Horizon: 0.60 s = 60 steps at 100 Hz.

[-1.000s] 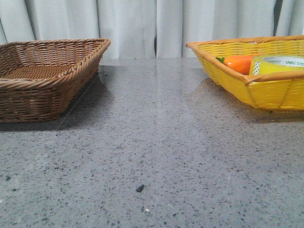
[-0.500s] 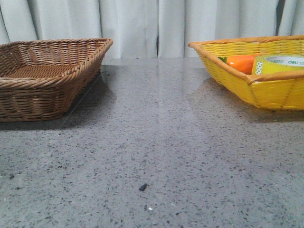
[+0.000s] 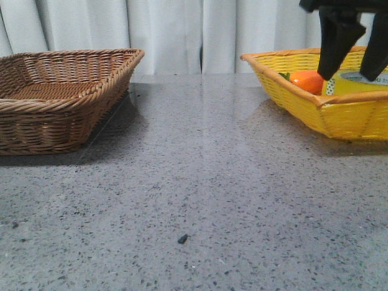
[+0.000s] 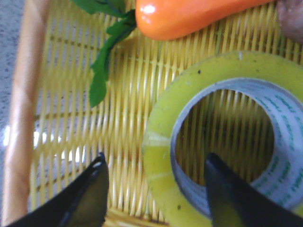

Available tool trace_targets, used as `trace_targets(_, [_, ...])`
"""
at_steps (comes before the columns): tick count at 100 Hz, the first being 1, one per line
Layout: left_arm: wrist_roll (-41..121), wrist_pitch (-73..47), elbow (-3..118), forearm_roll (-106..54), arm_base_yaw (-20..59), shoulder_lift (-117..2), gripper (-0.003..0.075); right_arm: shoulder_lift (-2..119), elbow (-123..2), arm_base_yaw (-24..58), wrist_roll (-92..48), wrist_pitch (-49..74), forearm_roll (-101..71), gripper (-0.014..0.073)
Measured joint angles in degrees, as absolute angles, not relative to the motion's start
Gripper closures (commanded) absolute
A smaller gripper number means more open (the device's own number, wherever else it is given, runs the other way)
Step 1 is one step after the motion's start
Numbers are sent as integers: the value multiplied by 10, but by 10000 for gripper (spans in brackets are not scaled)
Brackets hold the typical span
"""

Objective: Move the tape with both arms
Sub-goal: 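Reach the right gripper into the yellow basket and grasp the yellow tape roll, then lift the tape roll out and set it on the table between baskets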

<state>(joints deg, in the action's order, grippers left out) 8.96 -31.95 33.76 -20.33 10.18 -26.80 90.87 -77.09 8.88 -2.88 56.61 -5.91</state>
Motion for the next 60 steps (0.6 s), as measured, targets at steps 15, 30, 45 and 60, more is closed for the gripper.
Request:
trace_targets(15, [90,-320,338,-204,102,-268,282,936,-771,89,-27,559,-56,617])
trace_targets(30, [90,-320,338,-204,102,-268,282,937,-778,89,-24,555,-52,648])
trace_targets(45, [90,-320,338,-204,102,-268,282,919,-843,98,-23,565,-46,648])
trace_targets(60, [90,-320,338,-204,102,-268,282,885,-971,147,-23,549,-48,648])
